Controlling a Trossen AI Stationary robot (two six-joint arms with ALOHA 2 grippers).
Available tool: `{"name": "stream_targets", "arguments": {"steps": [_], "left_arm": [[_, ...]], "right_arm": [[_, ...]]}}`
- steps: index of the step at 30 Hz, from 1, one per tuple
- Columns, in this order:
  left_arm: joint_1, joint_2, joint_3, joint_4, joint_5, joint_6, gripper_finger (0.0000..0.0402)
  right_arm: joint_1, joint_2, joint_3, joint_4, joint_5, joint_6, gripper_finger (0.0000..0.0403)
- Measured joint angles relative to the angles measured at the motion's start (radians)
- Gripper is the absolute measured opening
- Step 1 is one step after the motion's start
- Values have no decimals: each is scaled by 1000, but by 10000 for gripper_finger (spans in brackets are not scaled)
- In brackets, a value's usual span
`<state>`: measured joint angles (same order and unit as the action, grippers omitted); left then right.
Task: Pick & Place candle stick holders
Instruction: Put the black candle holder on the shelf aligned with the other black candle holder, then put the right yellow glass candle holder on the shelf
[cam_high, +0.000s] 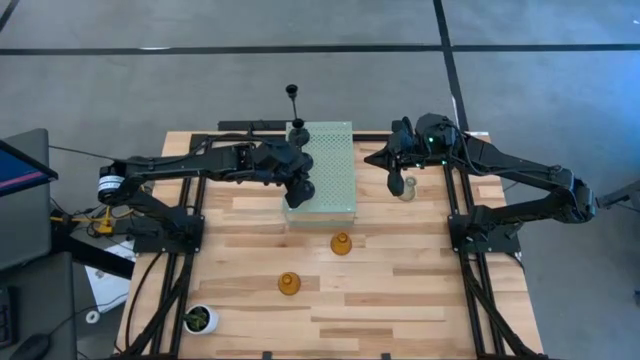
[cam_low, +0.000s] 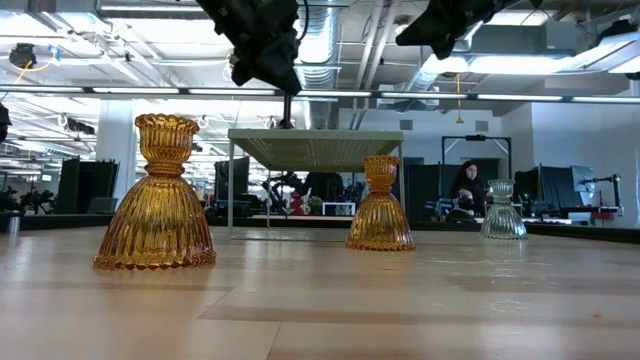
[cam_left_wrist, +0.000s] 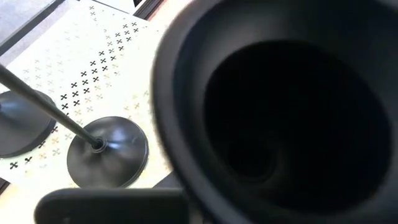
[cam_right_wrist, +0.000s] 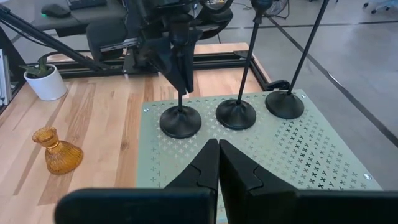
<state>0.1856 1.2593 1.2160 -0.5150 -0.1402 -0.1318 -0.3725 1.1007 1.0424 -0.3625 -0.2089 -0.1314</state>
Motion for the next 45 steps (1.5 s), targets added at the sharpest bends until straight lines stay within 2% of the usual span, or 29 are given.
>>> {"name": "stream_targets", "arguments": {"steps": [11,20,27,35,38,43,45], "left_arm": [[0,-33,-2,-35,-1,1,109],[0,-157,-2,-63,-8,23,157],[-1,-280,-2,-161,-6,-4,168],[-49,-377,-23,-185,18,-21,133],[-94,-390,-68,-174,18,41,99],[-179,-420,-164,-88,3,135,16],[-205,-441,-208,-30,-29,161,8]], "right_arm": [[0,0,0,-3,0,0,0],[0,0,0,-20,0,1,0],[0,0,0,-56,0,1,0],[4,0,0,-94,0,1,0],[13,0,0,-106,0,1,0],[27,-6,0,-106,6,0,0],[27,-17,-1,-105,8,0,0]]}}
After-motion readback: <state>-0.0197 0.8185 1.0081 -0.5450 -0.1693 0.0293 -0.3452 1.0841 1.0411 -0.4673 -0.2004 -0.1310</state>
